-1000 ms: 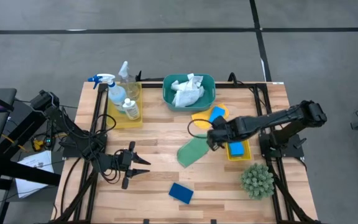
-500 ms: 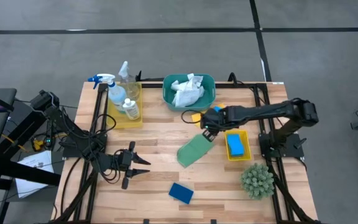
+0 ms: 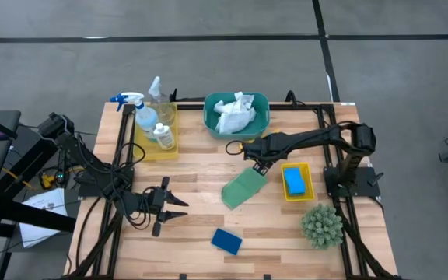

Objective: Pick & Place Kitchen Items
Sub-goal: Put the blue sponge into the right yellow bin

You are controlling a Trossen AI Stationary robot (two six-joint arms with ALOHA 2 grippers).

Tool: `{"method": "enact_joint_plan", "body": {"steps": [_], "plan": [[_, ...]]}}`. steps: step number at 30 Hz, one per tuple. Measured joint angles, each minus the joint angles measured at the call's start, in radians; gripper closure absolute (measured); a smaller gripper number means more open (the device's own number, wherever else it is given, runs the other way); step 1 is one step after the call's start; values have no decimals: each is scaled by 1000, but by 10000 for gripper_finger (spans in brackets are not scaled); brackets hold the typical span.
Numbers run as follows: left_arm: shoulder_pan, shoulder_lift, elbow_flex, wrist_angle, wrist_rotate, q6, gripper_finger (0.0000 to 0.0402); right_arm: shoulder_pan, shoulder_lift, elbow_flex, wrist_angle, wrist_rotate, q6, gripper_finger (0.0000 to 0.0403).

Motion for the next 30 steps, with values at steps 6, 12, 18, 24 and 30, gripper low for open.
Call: {"method": "enact_joint_plan", "body": {"steps": [6,12,18,24,30], "plan": [[0,0,0,-1,1,0,279,-44,-2,0,20,-8,-44,209],[0,0,0,-15,4,0,279,-72,-2,0,30,-37,-77,218],[0,0,0,-16,4,0,279,-75,-2,0,51,-61,-93,222],[0,0,0,-16,3,-1,279,-89,-2,-10,57,-84,-113,223],[0,0,0,-16,2,-2,279,-105,-2,-80,92,-87,-122,223]]}}
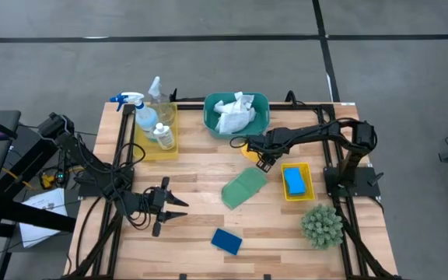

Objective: Pick & Place Kitchen Items
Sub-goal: Put the blue sponge into the right yellow bin

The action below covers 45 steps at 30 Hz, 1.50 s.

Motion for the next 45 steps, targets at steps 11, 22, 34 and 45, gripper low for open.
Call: {"method": "enact_joint_plan", "body": {"steps": [11,22,34,45], "plan": [[0,0,0,0,-2,0,279,-2,-5,-56,56,-17,-19,284],[0,0,0,9,-2,0,279,23,-2,-59,48,-5,-13,396],[0,0,0,17,-1,0,279,181,2,64,-129,100,76,402],[0,0,0,20,2,-1,279,345,-4,246,-352,80,134,403]]}}
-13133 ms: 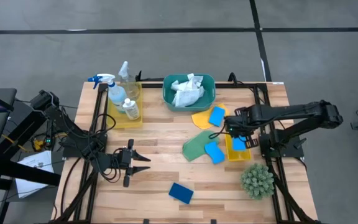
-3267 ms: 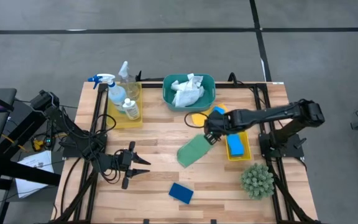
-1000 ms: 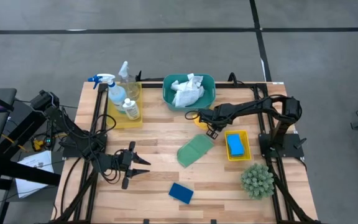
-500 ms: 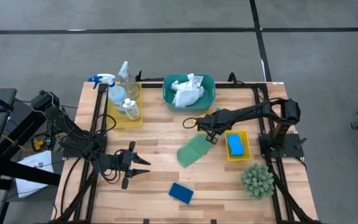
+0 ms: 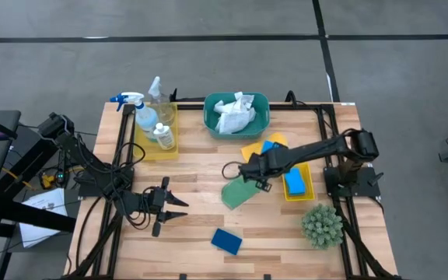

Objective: Pick & Place Kitchen Items
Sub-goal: Put the blue sponge into the right yellow bin

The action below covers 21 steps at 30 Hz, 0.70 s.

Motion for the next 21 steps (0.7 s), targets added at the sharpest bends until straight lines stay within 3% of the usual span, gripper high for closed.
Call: {"method": "enact_joint_plan", "body": {"steps": [6,15,21], "plan": [[0,0,0,-1,13,0,279,111,-92,11,-55,-79,70,403],[0,0,0,-1,16,0,279,316,-300,11,-155,-109,120,403],[0,0,0,-1,16,0,279,403,-336,-3,-228,-114,120,403]]}}
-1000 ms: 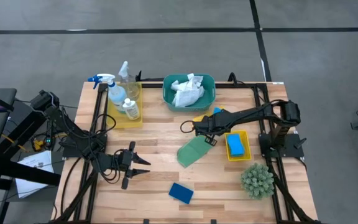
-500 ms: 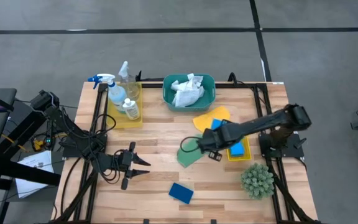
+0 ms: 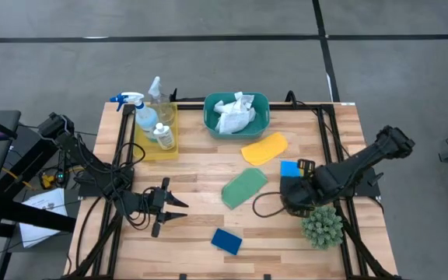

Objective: Pick & Place Kitchen Items
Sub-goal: Put the blue sponge into the right yellow bin

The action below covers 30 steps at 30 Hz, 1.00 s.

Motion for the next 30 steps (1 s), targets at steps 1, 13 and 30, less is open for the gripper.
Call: {"method": "enact_joint_plan", "body": {"steps": [1,13,30], "plan": [[0,0,0,0,0,0,279,7,1,-11,-5,-13,-1,403],[0,0,0,0,0,0,279,28,-42,-199,62,-96,0,403],[0,0,0,4,-1,1,279,-37,-150,-436,254,-155,-55,403]]}}
